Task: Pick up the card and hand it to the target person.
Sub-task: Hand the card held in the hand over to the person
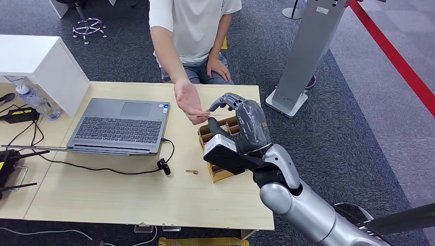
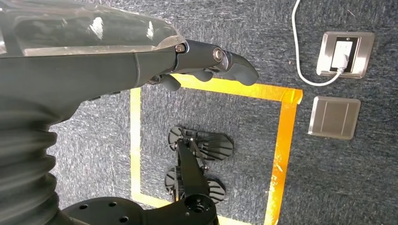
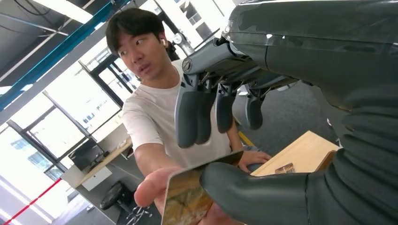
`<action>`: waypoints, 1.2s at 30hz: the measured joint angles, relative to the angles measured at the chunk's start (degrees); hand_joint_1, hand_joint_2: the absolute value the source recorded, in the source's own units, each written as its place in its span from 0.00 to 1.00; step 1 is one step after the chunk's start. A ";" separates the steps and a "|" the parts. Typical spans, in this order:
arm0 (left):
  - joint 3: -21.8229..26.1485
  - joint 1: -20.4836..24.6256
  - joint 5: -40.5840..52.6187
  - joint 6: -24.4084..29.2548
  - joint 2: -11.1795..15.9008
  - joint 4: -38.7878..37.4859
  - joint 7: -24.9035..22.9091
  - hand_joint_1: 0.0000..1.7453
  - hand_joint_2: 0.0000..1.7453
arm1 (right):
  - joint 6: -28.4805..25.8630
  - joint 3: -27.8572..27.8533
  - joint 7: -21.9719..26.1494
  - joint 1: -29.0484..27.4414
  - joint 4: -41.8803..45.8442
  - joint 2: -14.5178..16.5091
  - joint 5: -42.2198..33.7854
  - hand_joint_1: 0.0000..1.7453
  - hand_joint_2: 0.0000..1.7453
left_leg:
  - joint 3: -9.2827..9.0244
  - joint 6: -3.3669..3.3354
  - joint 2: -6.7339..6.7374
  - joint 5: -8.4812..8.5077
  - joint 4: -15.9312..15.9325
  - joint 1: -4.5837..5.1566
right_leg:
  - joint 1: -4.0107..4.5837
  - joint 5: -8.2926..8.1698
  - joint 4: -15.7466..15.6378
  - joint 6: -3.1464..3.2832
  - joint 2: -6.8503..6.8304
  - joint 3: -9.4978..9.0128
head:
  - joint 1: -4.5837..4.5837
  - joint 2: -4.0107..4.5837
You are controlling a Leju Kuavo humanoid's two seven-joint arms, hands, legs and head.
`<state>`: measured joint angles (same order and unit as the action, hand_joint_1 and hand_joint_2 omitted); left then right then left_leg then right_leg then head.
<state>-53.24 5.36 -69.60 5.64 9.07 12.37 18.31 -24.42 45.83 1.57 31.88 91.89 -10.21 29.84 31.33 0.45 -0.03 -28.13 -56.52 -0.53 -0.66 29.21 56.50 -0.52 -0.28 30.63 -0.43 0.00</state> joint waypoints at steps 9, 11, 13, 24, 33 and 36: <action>0.00 -0.04 -0.83 0.01 -0.02 0.00 0.05 0.00 0.00 | 1.71 0.86 1.26 -0.24 -2.56 0.98 -5.30 0.00 1.00 | -0.01 0.00 0.00 0.00 0.00 0.00 | 0.00 0.00 0.00 0.00 0.00 0.01 | 0.03 0.00; 0.00 -0.06 -1.02 0.10 -0.02 0.00 0.07 0.00 0.00 | 2.32 0.84 1.86 -0.55 -2.94 1.00 -8.20 0.00 1.00 | -0.01 0.00 0.00 0.00 0.00 0.00 | 0.00 0.00 0.00 0.00 0.00 0.01 | 0.02 0.00; 0.00 -0.08 -1.23 0.26 -0.02 0.00 0.09 0.00 0.00 | 3.04 0.75 2.46 -1.02 -3.28 0.97 -11.68 0.00 1.00 | -0.02 0.00 0.00 0.00 0.00 0.00 | 0.00 0.00 0.00 0.00 0.00 0.02 | 0.02 0.00; 0.04 -0.32 -3.22 1.84 -0.01 -0.01 -0.33 0.00 0.00 | 9.37 -2.55 4.61 -7.41 -3.51 -2.42 -43.57 0.00 1.00 | -0.02 0.00 0.01 -0.01 -0.01 0.00 | 0.00 0.00 -0.04 0.00 0.00 0.06 | 0.00 0.00; 0.21 -0.61 -4.67 3.17 0.00 -0.02 -1.67 0.00 0.00 | 6.53 -8.43 3.18 -15.85 -0.42 -8.17 -47.88 0.00 1.00 | -0.01 0.01 0.01 -0.02 -0.01 0.00 | 0.00 0.00 -0.06 0.00 0.01 0.07 | 0.04 0.00; 0.27 -0.62 -4.78 3.20 0.00 -0.02 -1.70 0.00 0.00 | 4.94 -10.51 1.91 -18.02 1.06 -9.90 -47.34 0.00 1.00 | -0.03 0.02 0.02 -0.02 -0.01 0.00 | 0.00 0.00 -0.06 0.00 0.01 0.06 | 0.04 0.00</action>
<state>-52.98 4.74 -74.37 8.84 9.07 12.35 16.61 -19.47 35.33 3.48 13.86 92.95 -20.11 -17.50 31.30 0.46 -0.02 -28.15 -56.53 -0.53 -0.67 29.22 56.44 -0.52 -0.27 30.69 -0.39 0.00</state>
